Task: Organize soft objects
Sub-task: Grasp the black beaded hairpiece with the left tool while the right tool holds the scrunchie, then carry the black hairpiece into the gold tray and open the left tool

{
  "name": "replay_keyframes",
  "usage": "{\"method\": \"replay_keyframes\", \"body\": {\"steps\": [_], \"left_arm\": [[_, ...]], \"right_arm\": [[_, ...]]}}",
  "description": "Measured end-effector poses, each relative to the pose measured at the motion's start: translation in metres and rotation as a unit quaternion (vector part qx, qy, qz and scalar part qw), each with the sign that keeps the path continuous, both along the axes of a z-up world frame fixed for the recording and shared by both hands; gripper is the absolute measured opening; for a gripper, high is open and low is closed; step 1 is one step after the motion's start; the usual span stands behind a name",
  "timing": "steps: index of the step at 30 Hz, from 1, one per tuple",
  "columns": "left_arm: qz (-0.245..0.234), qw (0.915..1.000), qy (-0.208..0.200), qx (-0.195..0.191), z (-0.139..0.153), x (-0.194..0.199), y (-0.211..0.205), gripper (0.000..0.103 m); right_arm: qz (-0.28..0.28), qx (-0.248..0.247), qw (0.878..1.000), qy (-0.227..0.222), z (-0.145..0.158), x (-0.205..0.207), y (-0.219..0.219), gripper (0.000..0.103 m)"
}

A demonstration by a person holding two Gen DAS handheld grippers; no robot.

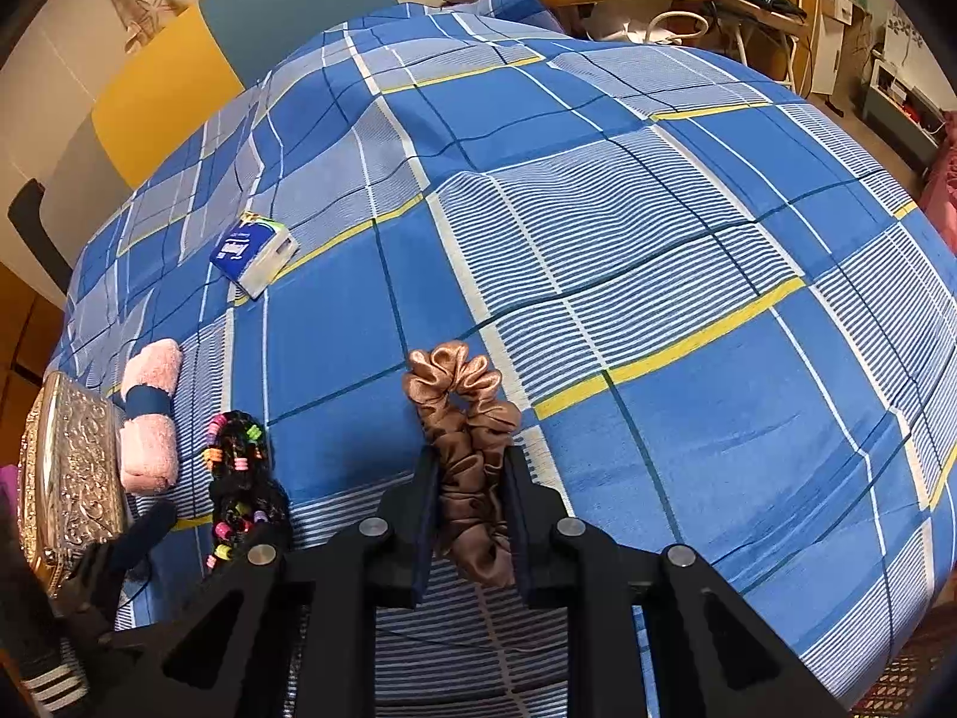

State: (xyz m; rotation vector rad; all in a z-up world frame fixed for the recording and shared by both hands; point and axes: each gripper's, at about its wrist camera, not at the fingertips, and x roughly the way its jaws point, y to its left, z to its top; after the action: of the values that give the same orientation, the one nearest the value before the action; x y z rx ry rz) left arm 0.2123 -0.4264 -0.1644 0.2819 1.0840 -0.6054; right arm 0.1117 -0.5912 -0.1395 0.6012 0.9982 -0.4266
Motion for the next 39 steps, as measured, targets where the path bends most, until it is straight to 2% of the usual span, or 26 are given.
{"method": "replay_keyframes", "body": {"steps": [3,5,6,7,10,14,24,29,39], "left_arm": [[-0.012,0.9995,-0.027,0.006,-0.001,-0.006,0.005,0.075],[-0.025,0.9991,-0.035,-0.002,0.001,-0.008,0.008,0.057],[-0.032,0.9989,-0.032,-0.012,0.002,-0.008,0.011,0.040],[-0.033,0.9990,-0.025,-0.019,0.004,-0.007,0.013,0.036],[-0.023,0.9988,-0.003,-0.043,0.007,-0.003,0.023,0.036],[-0.011,0.9976,0.004,-0.068,0.021,-0.004,0.037,0.036],[-0.025,0.9894,-0.033,-0.139,0.094,-0.024,0.085,0.036],[-0.022,0.9840,-0.057,-0.168,0.131,-0.028,0.118,0.036],[-0.008,0.9733,-0.112,-0.200,0.191,-0.034,0.206,0.036]], "right_arm": [[0.003,0.004,1.000,-0.007,0.002,-0.002,0.002,0.020],[0.003,0.002,1.000,-0.008,0.000,0.005,0.003,0.020],[0.002,0.002,1.000,-0.009,0.001,0.004,0.003,0.020],[0.002,0.002,1.000,-0.009,0.001,0.005,0.003,0.020],[-0.001,0.003,1.000,-0.008,0.001,0.003,0.002,0.020],[-0.004,0.002,1.000,-0.008,0.001,0.001,0.001,0.020],[0.011,-0.006,1.000,-0.018,0.004,0.003,0.006,0.019],[0.023,-0.029,0.999,-0.016,0.007,0.005,0.013,0.019],[0.053,-0.079,0.995,-0.008,0.012,0.010,0.030,0.019]]}}
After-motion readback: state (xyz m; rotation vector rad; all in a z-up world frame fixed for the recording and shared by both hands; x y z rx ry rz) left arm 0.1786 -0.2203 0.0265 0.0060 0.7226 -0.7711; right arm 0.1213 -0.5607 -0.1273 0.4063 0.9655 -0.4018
